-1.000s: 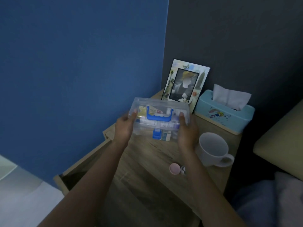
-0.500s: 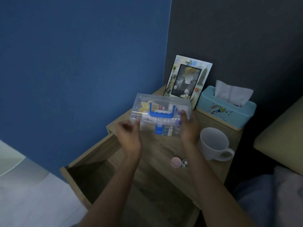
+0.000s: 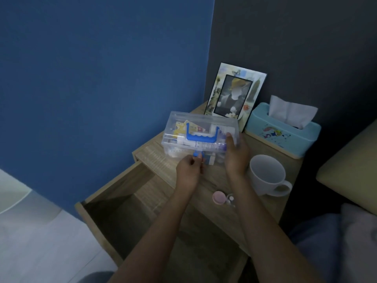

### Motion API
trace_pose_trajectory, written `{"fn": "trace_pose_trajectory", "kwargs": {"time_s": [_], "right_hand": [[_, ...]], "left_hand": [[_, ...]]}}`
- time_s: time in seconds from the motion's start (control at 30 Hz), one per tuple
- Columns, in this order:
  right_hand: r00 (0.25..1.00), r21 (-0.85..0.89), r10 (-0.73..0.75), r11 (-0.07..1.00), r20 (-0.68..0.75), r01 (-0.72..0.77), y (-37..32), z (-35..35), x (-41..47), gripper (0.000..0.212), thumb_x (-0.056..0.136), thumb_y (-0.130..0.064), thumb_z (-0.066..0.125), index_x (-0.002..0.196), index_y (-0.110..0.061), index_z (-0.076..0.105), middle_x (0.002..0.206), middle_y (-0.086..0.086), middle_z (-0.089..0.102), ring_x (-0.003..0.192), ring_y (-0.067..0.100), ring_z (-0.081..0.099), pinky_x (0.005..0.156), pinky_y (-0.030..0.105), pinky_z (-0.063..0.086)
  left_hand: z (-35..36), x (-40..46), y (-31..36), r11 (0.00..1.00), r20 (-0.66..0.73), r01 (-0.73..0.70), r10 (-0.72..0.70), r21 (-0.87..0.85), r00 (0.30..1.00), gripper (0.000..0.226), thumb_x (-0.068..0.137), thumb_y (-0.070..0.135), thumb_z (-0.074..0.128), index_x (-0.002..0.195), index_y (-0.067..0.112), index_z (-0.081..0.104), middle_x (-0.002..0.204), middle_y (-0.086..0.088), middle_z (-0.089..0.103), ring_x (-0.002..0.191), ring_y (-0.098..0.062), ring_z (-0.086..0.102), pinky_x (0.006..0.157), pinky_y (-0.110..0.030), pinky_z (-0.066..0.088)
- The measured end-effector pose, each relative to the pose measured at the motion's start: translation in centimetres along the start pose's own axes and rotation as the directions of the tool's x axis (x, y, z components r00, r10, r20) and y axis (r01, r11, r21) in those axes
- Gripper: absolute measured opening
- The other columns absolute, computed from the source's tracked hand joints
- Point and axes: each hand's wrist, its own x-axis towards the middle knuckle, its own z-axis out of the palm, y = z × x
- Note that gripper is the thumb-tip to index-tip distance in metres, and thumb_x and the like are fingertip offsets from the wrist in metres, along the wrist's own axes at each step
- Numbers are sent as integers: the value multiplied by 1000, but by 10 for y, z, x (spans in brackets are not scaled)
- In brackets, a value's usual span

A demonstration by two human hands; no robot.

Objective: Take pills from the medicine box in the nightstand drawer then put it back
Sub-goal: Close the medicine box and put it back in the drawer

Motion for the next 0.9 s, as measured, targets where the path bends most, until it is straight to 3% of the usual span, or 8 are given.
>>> {"fn": "trace_pose_trajectory", "kwargs": {"time_s": [0.13, 0.3, 0.4, 0.53, 0.63, 0.7, 0.8, 0.9], "right_hand": [[1000, -12, 3, 1000, 7, -3, 1, -1, 0, 27, 96, -24, 57, 114, -6, 67, 84, -5, 66, 54, -10, 60, 47, -1, 42], [1000, -26, 16, 1000, 24, -15, 2, -2, 0, 23, 95, -27, 57, 111, -13, 66, 75, -11, 64, 55, -10, 61, 48, 1, 44], [999, -38, 25, 999, 27, -24, 2, -2, 1, 21, 95, -29, 56, 111, -18, 66, 75, -14, 64, 61, -6, 62, 51, 5, 48], [1000, -54, 11, 999, 18, -10, 0, -2, 0, 22, 95, -27, 57, 111, -15, 66, 80, -9, 66, 69, 3, 64, 56, 8, 50], [999, -52, 11, 999, 42, -8, -1, -4, -3, 24, 96, -27, 56, 111, -13, 66, 94, 1, 71, 81, 16, 69, 72, 27, 56], [999, -44, 13, 999, 42, -11, -1, -4, -2, 22, 95, -26, 56, 111, -15, 66, 98, 3, 72, 81, 15, 68, 72, 27, 55], [997, -17, 56, 998, 48, -55, -2, -5, 1, 17, 95, -24, 58, 109, -19, 65, 100, 1, 71, 78, 10, 67, 67, 18, 55], [990, -40, 136, 990, 28, -135, -9, -4, 10, 32, 92, -22, 61, 122, -11, 63, 118, 10, 69, 99, 24, 69, 87, 42, 58]], "left_hand": [[-1, 9, 4, 998, -18, -46, 47, 31, 999, 35, 96, 30, 50, 82, 2, 65, 64, -1, 59, 59, -10, 53, 61, -24, 45], [1, 22, 7, 975, -21, -38, 44, 218, 999, 32, 94, 35, 51, 72, 13, 59, 62, 5, 57, 58, -2, 52, 51, -15, 35], [-1, 22, 3, 984, -20, -41, 45, 172, 999, 37, 93, 36, 53, 66, 12, 60, 60, 3, 58, 56, -4, 53, 50, -11, 38], [-4, 20, -2, 997, 43, 66, -67, 38, 997, 45, 89, 46, 56, 81, 5, 72, 80, -5, 70, 74, -10, 61, 65, -22, 45], [-8, 21, 0, 985, 117, 162, -156, -51, 981, 39, 87, 45, 58, 80, 10, 72, 92, -10, 73, 93, -24, 66, 84, -34, 52], [-12, 21, 8, 988, 150, 149, -153, 36, 977, 45, 88, 52, 52, 80, 11, 71, 87, -8, 73, 90, -23, 66, 79, -31, 51], [-27, 24, 22, 930, -12, -19, 25, 368, 1000, 62, 85, 67, 39, 71, 15, 67, 68, 0, 67, 67, -15, 63, 60, -27, 45], [-47, 37, 42, 866, -289, -210, 366, 453, 885, 46, 87, 59, 46, 60, 23, 52, 59, 7, 57, 59, -8, 54, 51, -24, 34]]}}
